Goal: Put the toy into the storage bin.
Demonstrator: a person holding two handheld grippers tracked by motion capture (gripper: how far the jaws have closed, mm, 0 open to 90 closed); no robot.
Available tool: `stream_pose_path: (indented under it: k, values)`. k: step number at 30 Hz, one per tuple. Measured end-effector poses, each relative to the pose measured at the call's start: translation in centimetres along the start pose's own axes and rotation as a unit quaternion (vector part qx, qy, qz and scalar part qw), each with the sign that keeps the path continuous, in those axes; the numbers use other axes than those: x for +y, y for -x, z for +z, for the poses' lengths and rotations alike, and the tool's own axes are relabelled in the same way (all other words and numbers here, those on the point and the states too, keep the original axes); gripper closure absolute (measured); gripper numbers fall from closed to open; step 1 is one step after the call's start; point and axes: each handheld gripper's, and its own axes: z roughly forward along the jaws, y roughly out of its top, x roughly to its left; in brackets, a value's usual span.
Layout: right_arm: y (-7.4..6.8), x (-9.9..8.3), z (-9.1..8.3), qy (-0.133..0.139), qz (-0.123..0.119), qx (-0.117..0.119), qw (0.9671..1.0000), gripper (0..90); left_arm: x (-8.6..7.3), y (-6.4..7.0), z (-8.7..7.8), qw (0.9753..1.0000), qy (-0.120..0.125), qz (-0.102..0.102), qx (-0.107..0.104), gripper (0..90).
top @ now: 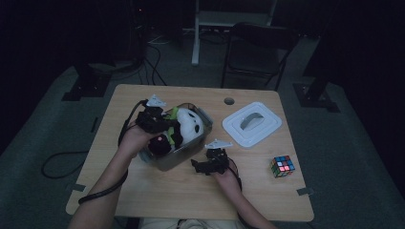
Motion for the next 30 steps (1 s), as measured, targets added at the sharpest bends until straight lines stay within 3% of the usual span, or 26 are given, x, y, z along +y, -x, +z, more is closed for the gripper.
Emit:
stream_pose_path:
  k: [4, 8, 13, 14, 20, 25, 30]
  values:
    - [0.0, -0.1, -0.1, 0.000, -0.004, 0.002, 1.0000, 12.6, -0.9, 0.7, 2.5, 0.9981, -0.055, 0.027, -0.004, 66.9]
    - [0.3, -0.1, -0.3, 0.001, 0.001, 0.004, 1.0000, 12.6, -1.2, 0.3, 2.4, 0.9988, -0.043, 0.015, -0.016, 61.7]
    - [0.5, -0.1, -0.4, 0.001, 0.002, 0.004, 1.0000, 12.6, -0.7, 0.0, 1.3, 0.9991, -0.022, 0.009, -0.036, 47.7]
    - [0.5, 0.0, -0.5, 0.002, 0.002, 0.004, 1.0000, 12.6, -0.4, -0.5, 0.4, 0.9990, -0.005, 0.004, -0.044, 47.7]
    - [0.8, 0.1, -0.7, 0.006, 0.001, 0.002, 1.0000, 12.5, -0.2, -2.0, -1.9, 0.9981, 0.029, -0.009, -0.054, 45.9]
    - [0.8, 0.1, -0.5, 0.002, 0.000, 0.002, 1.0000, 12.6, -0.2, -2.5, -2.9, 0.9980, 0.046, -0.010, -0.041, 42.8]
    - [0.8, 0.0, -0.5, -0.001, -0.003, 0.004, 1.0000, 12.6, -0.4, -3.9, -3.8, 0.9980, 0.059, -0.021, -0.011, 40.8]
